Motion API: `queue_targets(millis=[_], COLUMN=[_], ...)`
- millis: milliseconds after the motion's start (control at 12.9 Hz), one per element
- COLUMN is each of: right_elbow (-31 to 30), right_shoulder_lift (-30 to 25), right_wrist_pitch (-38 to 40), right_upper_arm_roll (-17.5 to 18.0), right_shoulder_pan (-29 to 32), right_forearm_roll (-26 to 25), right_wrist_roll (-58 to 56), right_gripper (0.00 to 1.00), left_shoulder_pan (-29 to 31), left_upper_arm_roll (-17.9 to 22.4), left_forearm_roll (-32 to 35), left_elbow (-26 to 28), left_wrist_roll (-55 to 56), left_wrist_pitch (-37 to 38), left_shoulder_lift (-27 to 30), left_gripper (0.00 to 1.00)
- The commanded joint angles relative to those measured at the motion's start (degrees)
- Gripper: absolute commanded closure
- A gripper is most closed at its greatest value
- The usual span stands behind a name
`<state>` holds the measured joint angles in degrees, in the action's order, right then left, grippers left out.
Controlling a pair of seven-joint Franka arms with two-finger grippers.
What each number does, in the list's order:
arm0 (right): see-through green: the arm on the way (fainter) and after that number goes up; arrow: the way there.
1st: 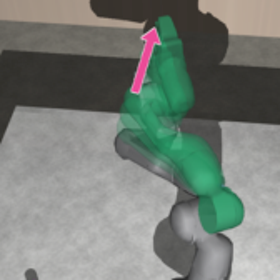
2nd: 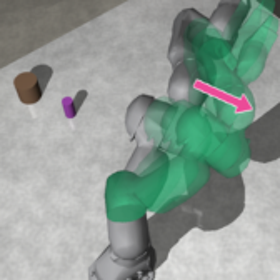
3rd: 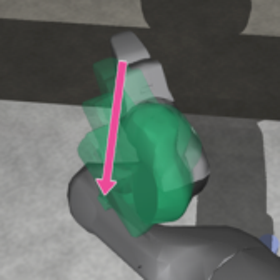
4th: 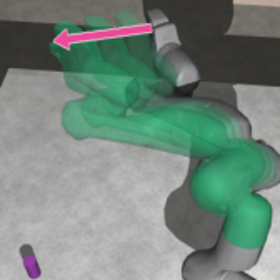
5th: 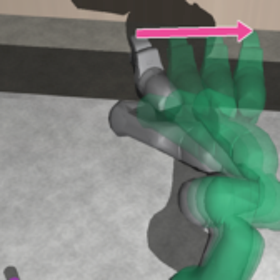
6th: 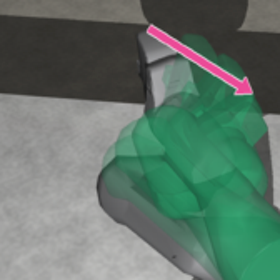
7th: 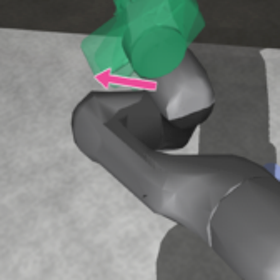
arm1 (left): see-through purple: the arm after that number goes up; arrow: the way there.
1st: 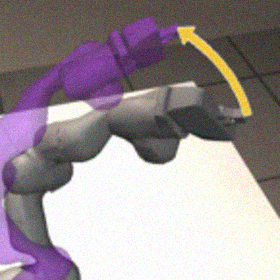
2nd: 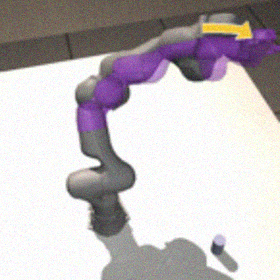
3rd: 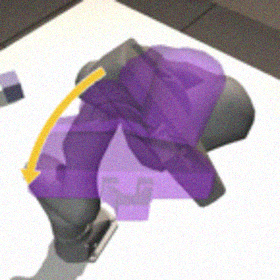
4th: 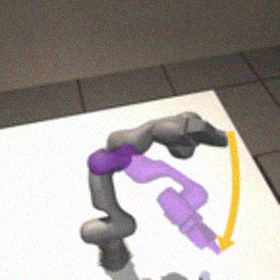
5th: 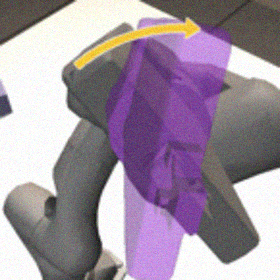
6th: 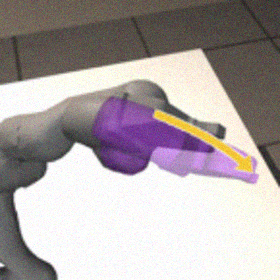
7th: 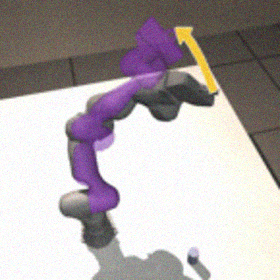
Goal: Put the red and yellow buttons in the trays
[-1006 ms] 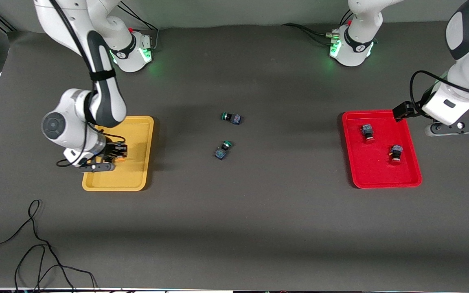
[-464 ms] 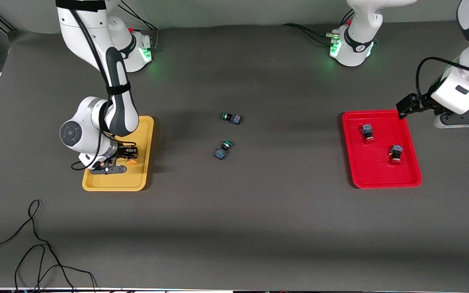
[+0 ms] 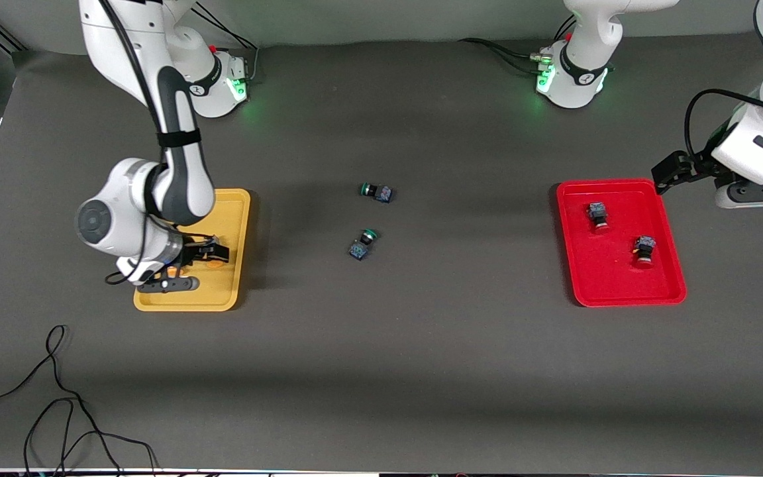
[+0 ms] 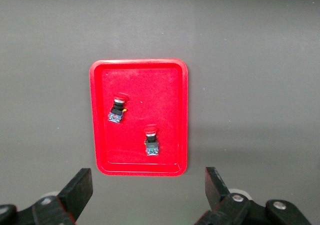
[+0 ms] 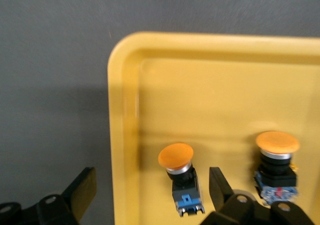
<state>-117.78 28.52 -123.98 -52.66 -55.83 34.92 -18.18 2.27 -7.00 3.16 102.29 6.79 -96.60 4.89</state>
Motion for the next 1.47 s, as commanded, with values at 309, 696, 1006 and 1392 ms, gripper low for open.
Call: queue_targets(millis=[309,696,1006,1392], right_elbow=[20.46,26.11,25.50,23.39], right_shoulder_lift=[-2.15,-7.49,-17.51,-24.38], right_wrist_pitch=[25.68,32.39,32.40,32.40], right_upper_arm_roll=[-6.30,-5.36,20.78,49.79], right_shoulder_pan=[-0.51,0.81,23.86,55.33], right_forearm_roll=[-10.92,-15.48,-26.81,-31.84], right_wrist_roll=[9.56,14.21,18.95,18.97], right_gripper=[0.00,0.00,0.00,0.00], left_shoulder_pan=[4.59,4.94,4.85,4.94], left_upper_arm_roll=[-5.13,-5.04,-5.04,-4.95], left_forearm_roll=[2.20,2.20,2.20,2.20], left_elbow=[-3.67,-3.76,-3.85,-3.85], left_wrist_roll=[0.33,0.51,0.68,0.07], left_wrist_pitch=[2.20,3.35,4.49,4.66], left_shoulder_lift=[-1.63,-1.90,-2.07,-2.16], left_gripper=[0.00,0.00,0.00,0.00])
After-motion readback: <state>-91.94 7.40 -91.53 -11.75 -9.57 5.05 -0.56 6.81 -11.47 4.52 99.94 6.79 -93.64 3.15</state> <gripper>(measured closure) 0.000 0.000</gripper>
